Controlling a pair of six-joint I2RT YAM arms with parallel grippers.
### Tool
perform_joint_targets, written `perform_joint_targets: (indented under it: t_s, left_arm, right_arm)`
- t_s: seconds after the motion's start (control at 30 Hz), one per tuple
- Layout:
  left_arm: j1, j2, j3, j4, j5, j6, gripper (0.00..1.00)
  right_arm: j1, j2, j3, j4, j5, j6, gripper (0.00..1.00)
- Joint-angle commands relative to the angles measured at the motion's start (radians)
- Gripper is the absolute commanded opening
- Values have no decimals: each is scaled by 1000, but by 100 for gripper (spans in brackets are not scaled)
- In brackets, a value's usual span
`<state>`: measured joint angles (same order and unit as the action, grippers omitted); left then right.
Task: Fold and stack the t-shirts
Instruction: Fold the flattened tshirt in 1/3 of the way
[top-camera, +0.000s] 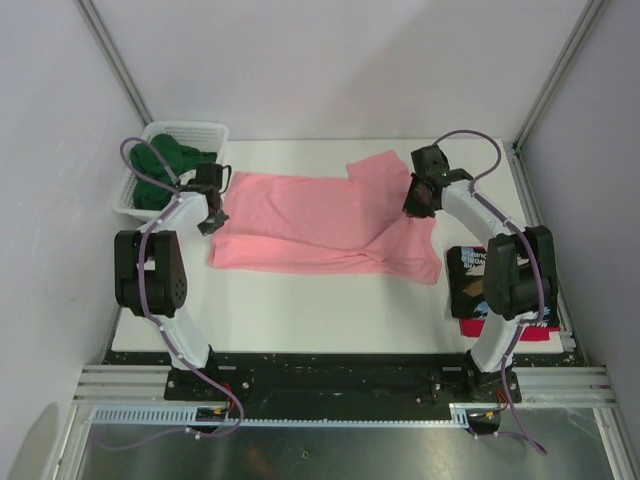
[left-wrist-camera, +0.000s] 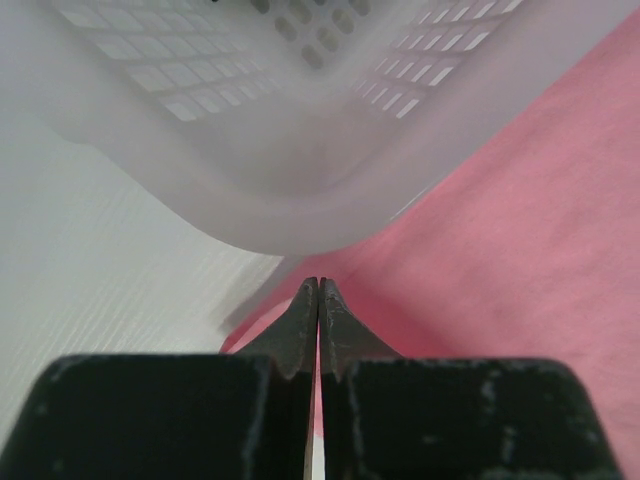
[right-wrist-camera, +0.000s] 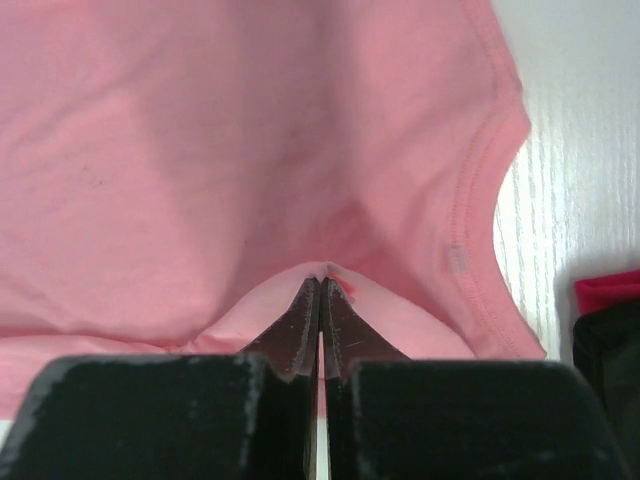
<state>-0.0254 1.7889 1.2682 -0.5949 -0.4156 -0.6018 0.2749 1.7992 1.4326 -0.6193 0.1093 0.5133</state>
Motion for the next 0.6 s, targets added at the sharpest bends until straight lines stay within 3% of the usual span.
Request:
perform_joint_targets:
  t_s: [0.0, 0.4, 0.57]
  left_arm:
    - [8, -8, 42, 17, -23, 7, 0]
    - [8, -12, 46, 17, -15, 2, 0]
    - [8, -18, 56, 17, -12, 3, 0]
  right_arm:
    - [14, 19, 81, -22, 33, -31, 0]
    - [66, 92, 219, -80, 55, -59, 0]
    - [65, 91, 201, -95, 88, -47, 0]
